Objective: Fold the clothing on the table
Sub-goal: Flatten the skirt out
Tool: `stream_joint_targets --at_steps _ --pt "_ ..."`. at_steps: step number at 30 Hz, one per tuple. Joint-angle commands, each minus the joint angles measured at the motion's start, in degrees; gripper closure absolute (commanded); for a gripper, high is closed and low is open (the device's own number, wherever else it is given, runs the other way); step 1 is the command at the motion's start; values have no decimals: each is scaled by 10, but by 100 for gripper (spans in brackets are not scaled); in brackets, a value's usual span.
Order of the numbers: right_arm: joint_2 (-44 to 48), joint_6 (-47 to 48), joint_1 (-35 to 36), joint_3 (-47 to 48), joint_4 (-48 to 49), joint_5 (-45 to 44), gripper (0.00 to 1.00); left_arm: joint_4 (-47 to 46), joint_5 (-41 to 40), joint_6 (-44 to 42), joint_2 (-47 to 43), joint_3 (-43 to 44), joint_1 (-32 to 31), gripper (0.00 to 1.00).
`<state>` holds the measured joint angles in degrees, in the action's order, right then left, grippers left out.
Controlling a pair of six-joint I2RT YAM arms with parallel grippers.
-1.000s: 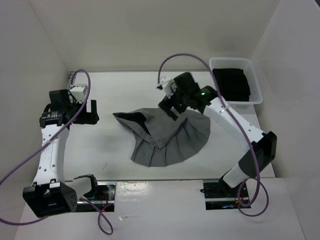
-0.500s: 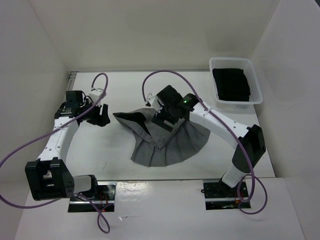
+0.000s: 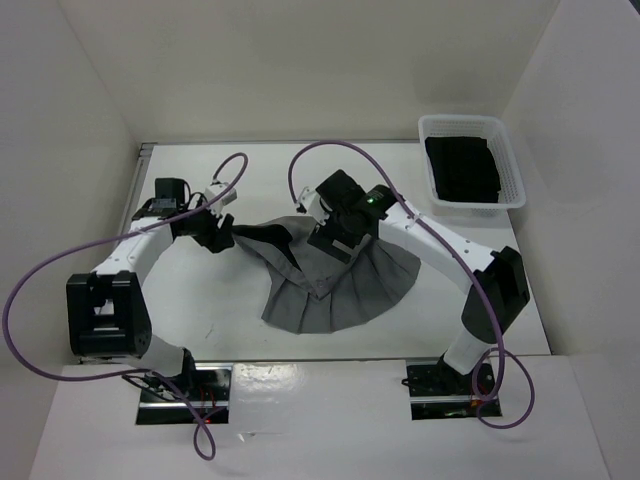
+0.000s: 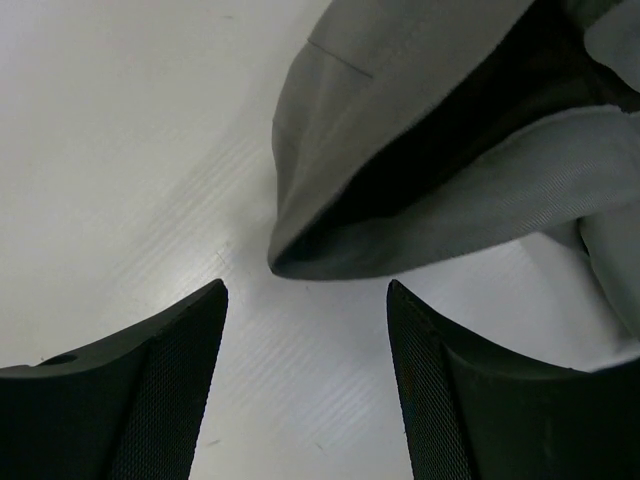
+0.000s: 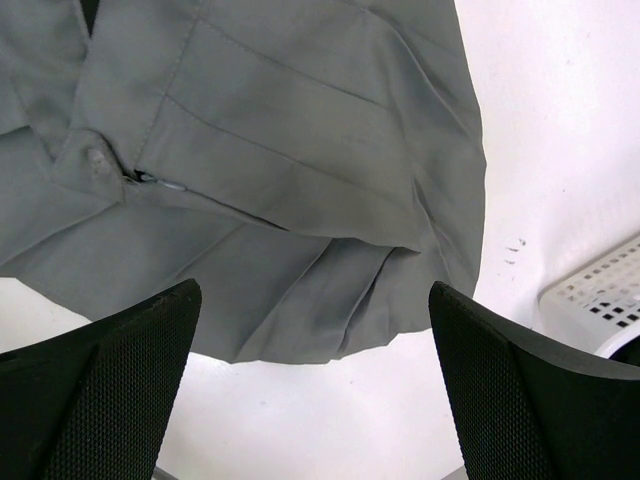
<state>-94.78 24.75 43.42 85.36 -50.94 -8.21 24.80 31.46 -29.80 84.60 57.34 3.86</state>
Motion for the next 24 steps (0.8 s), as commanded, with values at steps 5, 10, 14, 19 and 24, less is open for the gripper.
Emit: stream_joint_targets --at_steps 5,10,14,19,24 --pt "-15 0 -20 21 -29 0 3 -72 60 -30 59 51 -1 28" --pt "-26 0 -20 21 -29 0 3 -79 89 -23 79 61 -1 38" --pt "-33 -5 -20 31 -29 0 4 -67 119 -23 84 72 -1 57" --pt "-44 -5 -20 44 -35 7 4 -14 145 -18 79 90 -1 83" --pt "-44 -10 -9 68 -48 72 4 20 134 2 95 118 15 99"
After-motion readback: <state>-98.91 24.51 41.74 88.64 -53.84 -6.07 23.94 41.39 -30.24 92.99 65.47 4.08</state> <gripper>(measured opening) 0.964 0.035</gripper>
